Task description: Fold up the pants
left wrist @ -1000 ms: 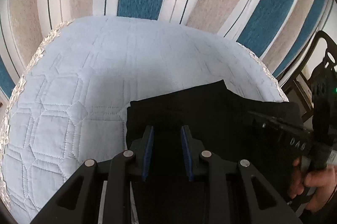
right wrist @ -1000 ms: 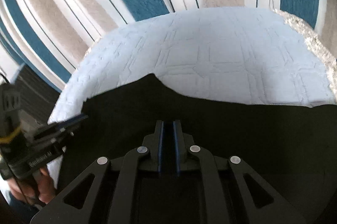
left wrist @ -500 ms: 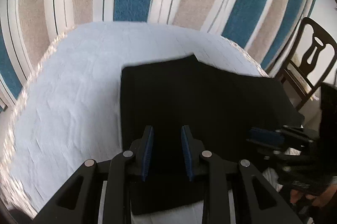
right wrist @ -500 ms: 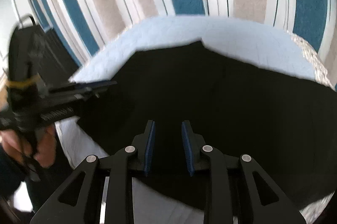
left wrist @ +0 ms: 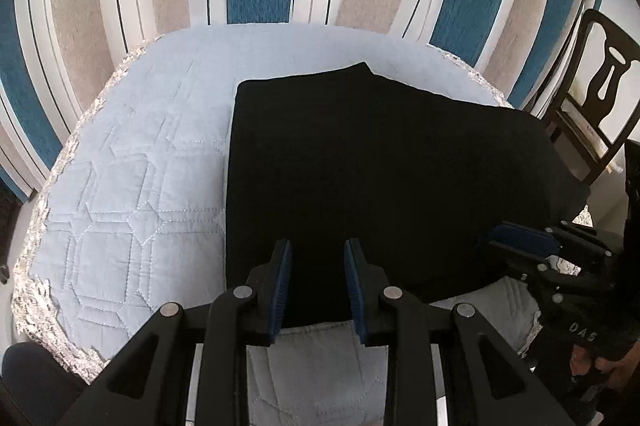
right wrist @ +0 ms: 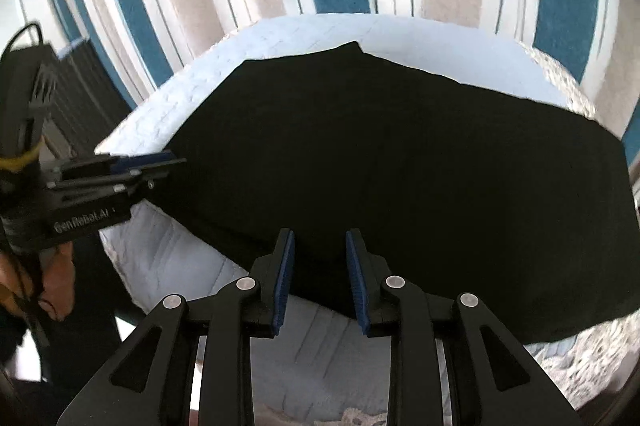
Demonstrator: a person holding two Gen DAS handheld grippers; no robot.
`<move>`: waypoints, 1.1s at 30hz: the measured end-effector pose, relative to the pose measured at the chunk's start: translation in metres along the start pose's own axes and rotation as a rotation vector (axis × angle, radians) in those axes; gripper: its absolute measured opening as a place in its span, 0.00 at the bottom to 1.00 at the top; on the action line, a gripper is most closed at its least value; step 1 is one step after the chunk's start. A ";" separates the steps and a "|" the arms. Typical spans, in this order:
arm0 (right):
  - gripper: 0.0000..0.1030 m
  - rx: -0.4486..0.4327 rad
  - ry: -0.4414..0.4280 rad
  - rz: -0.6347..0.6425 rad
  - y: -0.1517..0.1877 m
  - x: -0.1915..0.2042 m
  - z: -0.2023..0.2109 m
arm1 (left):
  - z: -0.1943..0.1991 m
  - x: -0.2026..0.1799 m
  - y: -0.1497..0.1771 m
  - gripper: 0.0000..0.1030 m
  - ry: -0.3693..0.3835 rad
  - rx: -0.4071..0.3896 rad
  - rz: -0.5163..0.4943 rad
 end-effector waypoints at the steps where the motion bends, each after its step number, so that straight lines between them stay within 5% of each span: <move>1: 0.26 0.003 0.000 -0.004 -0.001 -0.001 0.001 | -0.001 0.000 -0.001 0.29 0.001 0.003 0.006; 27: 0.26 -0.058 0.032 -0.100 -0.003 -0.025 0.032 | 0.005 -0.023 -0.022 0.29 0.010 -0.012 -0.031; 33: 0.26 -0.021 0.045 -0.118 0.003 -0.037 0.018 | -0.013 -0.030 -0.013 0.29 0.043 0.045 -0.037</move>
Point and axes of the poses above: each gripper's, at about its wrist camera, not at the fingertips, and z roughly against the way its jaws point, x to its left, y to its underside, the point moved 5 cm from there along -z, roughly the way its jaws point, and after that the axes turned 11 degrees about -z, right-handed, at the moved point
